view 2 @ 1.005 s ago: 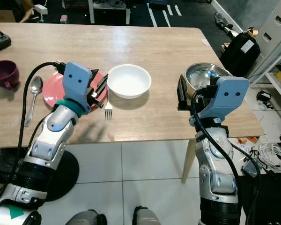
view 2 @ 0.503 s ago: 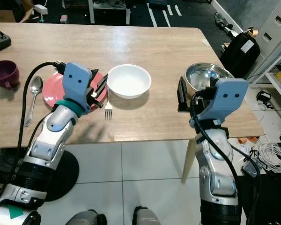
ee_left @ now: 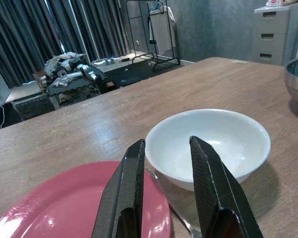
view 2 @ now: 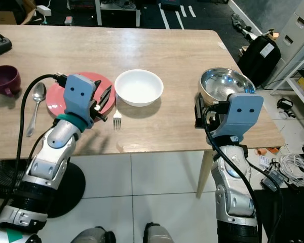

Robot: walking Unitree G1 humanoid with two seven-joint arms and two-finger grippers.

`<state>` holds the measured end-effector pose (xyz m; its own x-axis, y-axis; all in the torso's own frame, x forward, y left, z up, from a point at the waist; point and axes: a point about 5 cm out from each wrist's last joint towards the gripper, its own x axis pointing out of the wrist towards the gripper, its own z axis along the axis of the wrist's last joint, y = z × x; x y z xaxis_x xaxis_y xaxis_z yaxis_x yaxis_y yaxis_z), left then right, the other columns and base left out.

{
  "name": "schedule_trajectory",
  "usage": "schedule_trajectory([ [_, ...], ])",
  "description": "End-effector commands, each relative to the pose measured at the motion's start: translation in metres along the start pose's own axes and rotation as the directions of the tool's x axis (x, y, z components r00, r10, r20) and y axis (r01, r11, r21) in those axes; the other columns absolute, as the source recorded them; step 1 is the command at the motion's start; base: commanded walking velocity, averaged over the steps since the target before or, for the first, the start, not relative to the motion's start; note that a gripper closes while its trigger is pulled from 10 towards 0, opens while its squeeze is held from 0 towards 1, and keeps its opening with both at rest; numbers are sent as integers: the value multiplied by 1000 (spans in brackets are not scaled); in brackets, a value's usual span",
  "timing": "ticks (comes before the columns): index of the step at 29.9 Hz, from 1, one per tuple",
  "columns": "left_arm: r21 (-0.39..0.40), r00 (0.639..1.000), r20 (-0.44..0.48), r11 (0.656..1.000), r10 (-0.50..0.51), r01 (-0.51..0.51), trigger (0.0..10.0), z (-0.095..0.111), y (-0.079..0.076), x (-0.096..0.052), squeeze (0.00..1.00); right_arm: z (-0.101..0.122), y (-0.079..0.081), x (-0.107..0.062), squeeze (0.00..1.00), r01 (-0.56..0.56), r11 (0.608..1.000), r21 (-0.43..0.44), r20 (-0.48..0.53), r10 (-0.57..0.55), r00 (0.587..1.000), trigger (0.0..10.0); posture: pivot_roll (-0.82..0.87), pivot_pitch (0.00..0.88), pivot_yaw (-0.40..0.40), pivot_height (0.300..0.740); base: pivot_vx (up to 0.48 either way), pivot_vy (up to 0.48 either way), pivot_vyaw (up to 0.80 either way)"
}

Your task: Setting the table

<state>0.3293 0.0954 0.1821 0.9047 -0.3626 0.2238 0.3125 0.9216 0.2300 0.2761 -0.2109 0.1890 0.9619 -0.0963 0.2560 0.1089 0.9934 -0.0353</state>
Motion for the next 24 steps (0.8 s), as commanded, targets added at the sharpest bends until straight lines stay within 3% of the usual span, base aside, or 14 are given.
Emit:
schedule_trajectory([
  [1, 4, 1000, -11, 1000, 8, -8, 10000, -2, 1, 0, 0, -2, -4, 0, 0, 10, 1000, 3, -8, -10, 1000, 10000, 3, 0, 31, 740, 0, 0, 0],
  [20, 2, 1000, -11, 1000, -3, 3, 10000, -1, -3, 1, 0, -3, -4, -3, 0, 26, 1000, 16, -10, -26, 1000, 10000, -3, 0, 38, 740, 0, 0, 0],
  [24, 2, 1000, -12, 1000, -5, 5, 10000, -1, -3, 1, 0, -3, -4, -3, 0, 29, 999, 25, -15, -29, 999, 10000, -4, 0, 39, 740, 0, 0, -800],
])
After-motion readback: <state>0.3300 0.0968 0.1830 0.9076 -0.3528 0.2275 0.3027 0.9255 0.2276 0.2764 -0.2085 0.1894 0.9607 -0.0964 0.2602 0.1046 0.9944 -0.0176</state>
